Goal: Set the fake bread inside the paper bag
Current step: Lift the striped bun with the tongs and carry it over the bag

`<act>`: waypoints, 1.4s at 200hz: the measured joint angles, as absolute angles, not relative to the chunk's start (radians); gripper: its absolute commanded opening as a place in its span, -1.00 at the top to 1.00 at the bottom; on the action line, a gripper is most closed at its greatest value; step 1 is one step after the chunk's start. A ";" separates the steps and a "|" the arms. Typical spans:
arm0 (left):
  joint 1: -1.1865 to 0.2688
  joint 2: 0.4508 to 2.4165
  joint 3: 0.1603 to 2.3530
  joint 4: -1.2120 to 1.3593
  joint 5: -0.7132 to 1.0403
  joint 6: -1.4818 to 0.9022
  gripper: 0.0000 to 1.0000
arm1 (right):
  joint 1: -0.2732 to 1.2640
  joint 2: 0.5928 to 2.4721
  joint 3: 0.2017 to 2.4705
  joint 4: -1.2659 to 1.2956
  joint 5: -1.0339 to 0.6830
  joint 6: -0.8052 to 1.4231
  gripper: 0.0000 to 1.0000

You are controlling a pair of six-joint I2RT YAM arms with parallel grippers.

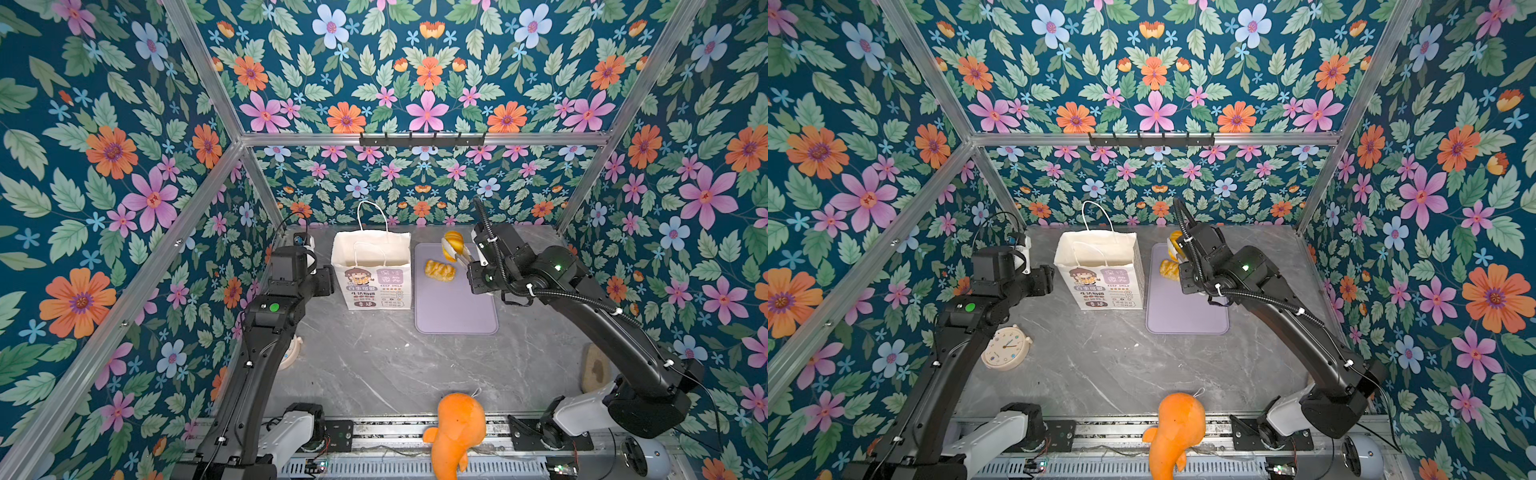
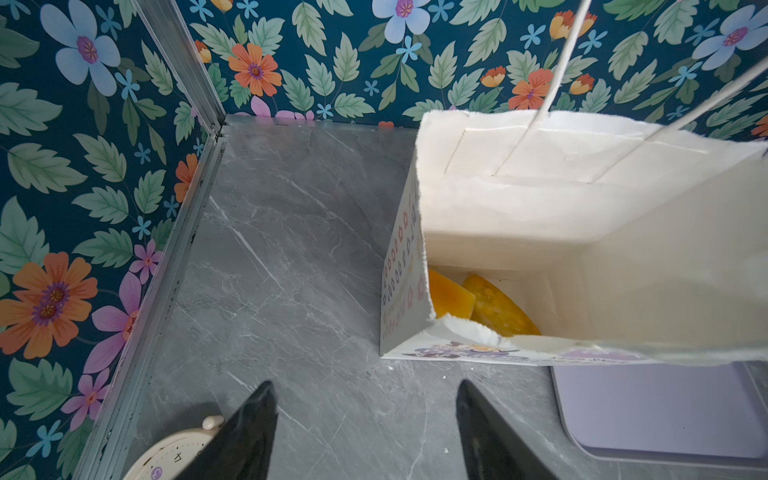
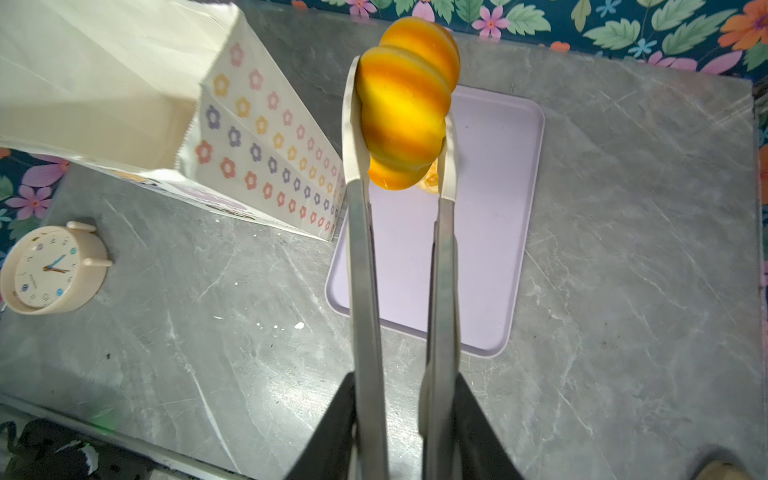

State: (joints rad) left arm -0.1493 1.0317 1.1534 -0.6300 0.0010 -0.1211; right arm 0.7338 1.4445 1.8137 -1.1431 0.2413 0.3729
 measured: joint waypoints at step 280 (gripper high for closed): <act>-0.149 0.992 1.170 -0.662 0.028 -0.154 -0.34 | 0.698 1.864 2.467 -1.230 -0.301 -0.061 0.32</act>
